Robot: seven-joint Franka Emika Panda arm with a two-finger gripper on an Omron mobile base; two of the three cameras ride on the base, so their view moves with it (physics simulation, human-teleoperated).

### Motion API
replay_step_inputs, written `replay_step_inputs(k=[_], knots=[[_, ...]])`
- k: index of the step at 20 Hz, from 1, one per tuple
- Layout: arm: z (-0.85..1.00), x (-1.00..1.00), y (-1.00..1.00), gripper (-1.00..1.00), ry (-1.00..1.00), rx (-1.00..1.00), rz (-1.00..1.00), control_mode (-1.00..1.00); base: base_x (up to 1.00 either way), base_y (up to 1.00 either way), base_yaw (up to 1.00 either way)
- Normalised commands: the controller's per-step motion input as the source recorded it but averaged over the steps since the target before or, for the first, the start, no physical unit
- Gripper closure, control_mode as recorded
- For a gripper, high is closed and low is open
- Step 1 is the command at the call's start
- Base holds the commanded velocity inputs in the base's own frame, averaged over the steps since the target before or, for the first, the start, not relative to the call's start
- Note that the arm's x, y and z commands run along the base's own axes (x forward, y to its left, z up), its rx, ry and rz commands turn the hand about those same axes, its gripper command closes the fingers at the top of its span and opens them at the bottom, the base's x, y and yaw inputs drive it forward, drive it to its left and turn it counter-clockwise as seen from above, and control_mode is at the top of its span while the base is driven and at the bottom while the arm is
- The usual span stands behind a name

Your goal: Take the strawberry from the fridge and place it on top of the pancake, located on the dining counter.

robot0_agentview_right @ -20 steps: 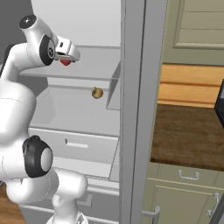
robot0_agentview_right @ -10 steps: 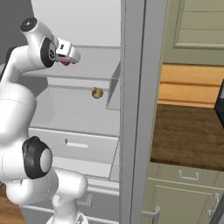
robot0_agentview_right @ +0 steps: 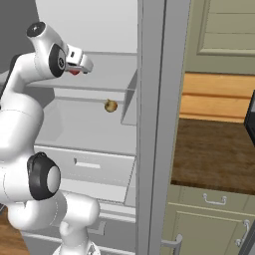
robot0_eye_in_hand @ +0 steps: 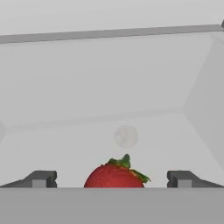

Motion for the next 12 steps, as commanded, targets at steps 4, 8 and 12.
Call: replay_step_inputs(k=[4,8,12], knots=[[-0.16,0.00,0.00,1.00,0.05,0.00,0.00,-1.00,0.00,0.00,0.00],[-0.11,0.00,0.00,1.00,0.01,0.00,0.00,-1.00,0.00,0.00,0.00],[-0.02,0.00,0.00,1.00,0.00,0.00,0.00,-1.00,0.00,0.00,0.00]])
